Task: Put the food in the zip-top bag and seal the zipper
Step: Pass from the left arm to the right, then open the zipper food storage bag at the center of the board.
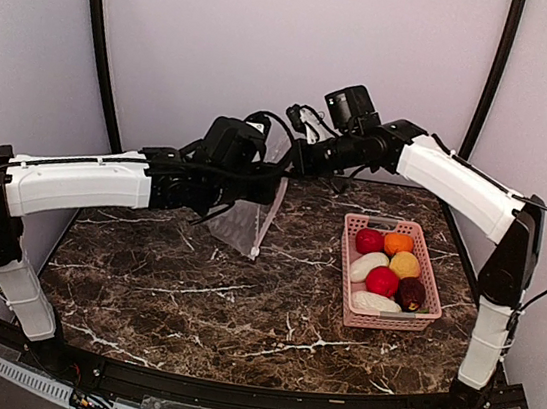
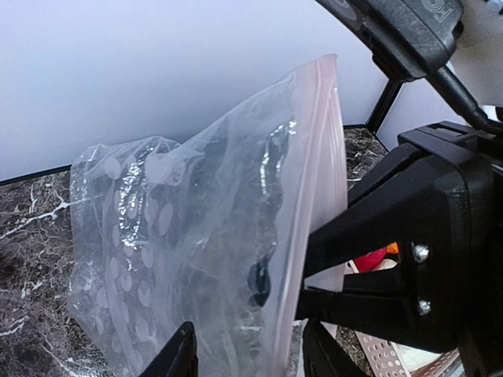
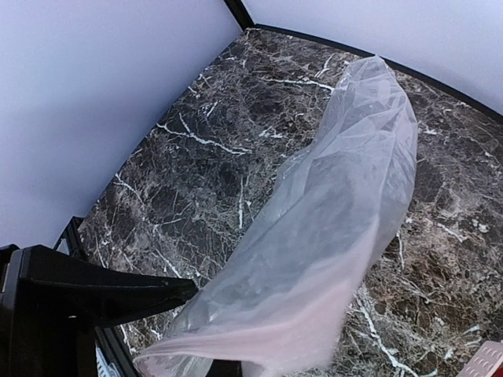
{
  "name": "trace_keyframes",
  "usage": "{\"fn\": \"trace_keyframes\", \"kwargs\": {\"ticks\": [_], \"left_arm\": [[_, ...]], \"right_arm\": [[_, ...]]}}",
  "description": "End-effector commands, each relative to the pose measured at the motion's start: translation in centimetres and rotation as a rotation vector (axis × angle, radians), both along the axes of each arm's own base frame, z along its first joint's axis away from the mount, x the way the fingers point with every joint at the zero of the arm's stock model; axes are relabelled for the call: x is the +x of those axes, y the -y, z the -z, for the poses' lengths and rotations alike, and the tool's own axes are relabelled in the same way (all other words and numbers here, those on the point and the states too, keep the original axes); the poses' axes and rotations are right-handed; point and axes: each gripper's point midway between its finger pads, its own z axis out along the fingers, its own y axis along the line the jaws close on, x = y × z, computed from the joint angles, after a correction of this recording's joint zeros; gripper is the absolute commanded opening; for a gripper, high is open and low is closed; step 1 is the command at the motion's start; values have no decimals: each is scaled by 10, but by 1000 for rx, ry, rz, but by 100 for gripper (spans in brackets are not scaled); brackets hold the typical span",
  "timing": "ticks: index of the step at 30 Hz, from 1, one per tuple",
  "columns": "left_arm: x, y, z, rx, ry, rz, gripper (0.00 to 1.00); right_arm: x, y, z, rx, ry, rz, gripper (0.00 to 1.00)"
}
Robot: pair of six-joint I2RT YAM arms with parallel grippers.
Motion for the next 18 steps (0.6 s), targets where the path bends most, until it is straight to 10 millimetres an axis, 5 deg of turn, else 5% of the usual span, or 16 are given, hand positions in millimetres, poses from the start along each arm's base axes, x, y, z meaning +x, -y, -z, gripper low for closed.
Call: {"fn": "trace_keyframes", "kwargs": {"ticks": [1, 7, 18], "left_arm": [[-5, 3, 1, 0, 1, 28, 46], [-1, -25, 6, 65, -1, -98, 45], [1, -77, -12, 131, 114, -290, 9]], "right_arm": [[-11, -5, -45, 44, 92, 35, 0], [-9, -1, -46, 34, 104, 54, 0], [10, 35, 2, -164, 161, 161, 0]]}}
